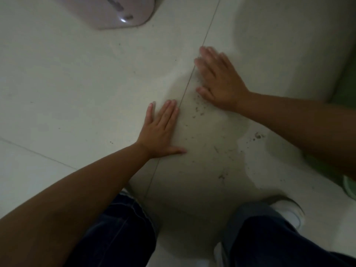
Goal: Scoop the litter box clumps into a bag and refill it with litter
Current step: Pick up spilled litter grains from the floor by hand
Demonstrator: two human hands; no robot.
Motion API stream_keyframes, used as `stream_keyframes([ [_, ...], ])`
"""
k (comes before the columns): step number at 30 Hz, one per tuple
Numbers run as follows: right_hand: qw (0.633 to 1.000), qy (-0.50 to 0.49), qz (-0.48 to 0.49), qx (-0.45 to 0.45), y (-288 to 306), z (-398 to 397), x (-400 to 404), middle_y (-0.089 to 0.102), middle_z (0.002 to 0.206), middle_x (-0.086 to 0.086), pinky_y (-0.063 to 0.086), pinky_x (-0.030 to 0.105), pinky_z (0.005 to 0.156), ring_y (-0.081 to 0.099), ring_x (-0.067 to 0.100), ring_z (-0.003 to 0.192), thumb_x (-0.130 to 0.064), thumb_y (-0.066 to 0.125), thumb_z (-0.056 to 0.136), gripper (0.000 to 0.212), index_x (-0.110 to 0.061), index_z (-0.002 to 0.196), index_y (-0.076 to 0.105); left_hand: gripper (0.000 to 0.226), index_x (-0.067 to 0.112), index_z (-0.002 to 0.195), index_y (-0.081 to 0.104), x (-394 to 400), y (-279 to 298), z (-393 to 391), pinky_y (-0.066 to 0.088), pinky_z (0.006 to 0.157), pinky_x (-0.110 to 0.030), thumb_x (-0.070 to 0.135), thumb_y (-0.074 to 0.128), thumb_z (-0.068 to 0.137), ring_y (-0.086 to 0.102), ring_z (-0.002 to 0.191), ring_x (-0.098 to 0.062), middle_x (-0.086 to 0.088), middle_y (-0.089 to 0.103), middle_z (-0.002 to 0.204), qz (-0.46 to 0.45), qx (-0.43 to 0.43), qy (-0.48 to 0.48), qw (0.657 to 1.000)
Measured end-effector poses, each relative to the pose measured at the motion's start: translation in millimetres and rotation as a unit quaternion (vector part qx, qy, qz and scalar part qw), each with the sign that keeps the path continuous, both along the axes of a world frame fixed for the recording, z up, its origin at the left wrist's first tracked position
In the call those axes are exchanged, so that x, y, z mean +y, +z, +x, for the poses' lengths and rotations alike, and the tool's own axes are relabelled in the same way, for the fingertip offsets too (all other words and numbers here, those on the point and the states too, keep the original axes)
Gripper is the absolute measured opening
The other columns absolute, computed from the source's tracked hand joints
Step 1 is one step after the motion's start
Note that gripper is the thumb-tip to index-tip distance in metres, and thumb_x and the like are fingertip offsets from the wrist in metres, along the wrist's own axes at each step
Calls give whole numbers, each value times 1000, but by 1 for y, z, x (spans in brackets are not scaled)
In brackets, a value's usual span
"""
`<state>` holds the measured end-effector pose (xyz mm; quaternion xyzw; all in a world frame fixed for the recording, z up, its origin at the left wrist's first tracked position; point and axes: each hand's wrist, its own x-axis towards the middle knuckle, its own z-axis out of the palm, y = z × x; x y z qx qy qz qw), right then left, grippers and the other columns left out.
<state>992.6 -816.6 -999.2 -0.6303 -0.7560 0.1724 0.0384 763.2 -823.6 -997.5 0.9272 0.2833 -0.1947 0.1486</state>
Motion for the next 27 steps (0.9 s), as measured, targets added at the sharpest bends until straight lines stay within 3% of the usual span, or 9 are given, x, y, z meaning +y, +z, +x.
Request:
stream_keyframes([
  [5,999,-40,-10,-17,-4,35,-40,29,142,37,18,53,109,27,52,132,-40,26,88,71,12,135,35,108,-10,132,42,10,2,42,10,107,-47,74,-3,81,45,128,-35,-25,46,137,18,8,-2,1000],
  [9,998,-45,-3,-31,-1,53,-62,38,136,39,21,55,103,37,54,125,-52,11,95,80,13,131,41,100,1,147,-5,20,1,75,-15,112,-45,74,17,82,-7,145,-24,-16,-6,156,43,11,16,999],
  [11,998,-32,14,-52,3,57,-69,44,131,39,24,53,101,43,55,120,-48,8,96,76,12,127,43,95,2,146,-12,31,5,89,-14,113,-44,66,27,87,-14,144,-23,-14,-16,155,41,31,28,998],
  [13,996,21,48,-73,2,55,-80,50,126,37,30,44,107,48,51,117,-43,10,98,64,7,124,41,97,2,146,-9,44,8,92,-13,114,-42,70,23,85,-12,145,-23,-14,-14,155,41,11,24,999],
  [16,989,118,77,-45,-1,36,-96,57,123,31,2,30,117,47,42,121,-38,9,99,55,3,121,40,105,-1,147,0,54,8,72,-8,115,-40,73,2,72,-2,145,-26,-17,-2,156,11,-6,-13,1000],
  [18,982,178,64,-15,-1,15,-104,59,123,25,-5,28,117,53,39,118,-36,4,99,59,1,121,43,107,-7,144,17,55,6,51,4,114,-46,75,1,78,15,142,-35,-26,15,152,8,-39,-28,999],
  [21,959,284,28,8,-4,-19,-110,61,125,15,5,33,114,59,32,115,-35,6,99,66,-2,119,59,94,-16,134,35,50,5,23,23,104,-54,64,9,90,37,129,-47,-36,36,139,29,-64,-3,998],
  [24,924,381,34,16,-10,-52,-112,64,123,6,24,35,103,61,25,113,-41,19,93,61,-7,115,65,82,-14,134,36,38,8,-2,26,103,-54,55,24,92,38,128,-46,-34,38,138,16,-70,31,997],
  [27,897,442,15,14,-15,-71,-102,66,120,5,26,34,100,63,22,111,-43,28,81,61,-8,112,67,75,-11,133,39,23,5,-22,29,103,-53,51,19,95,40,128,-42,-30,41,139,8,-65,60,996],
])
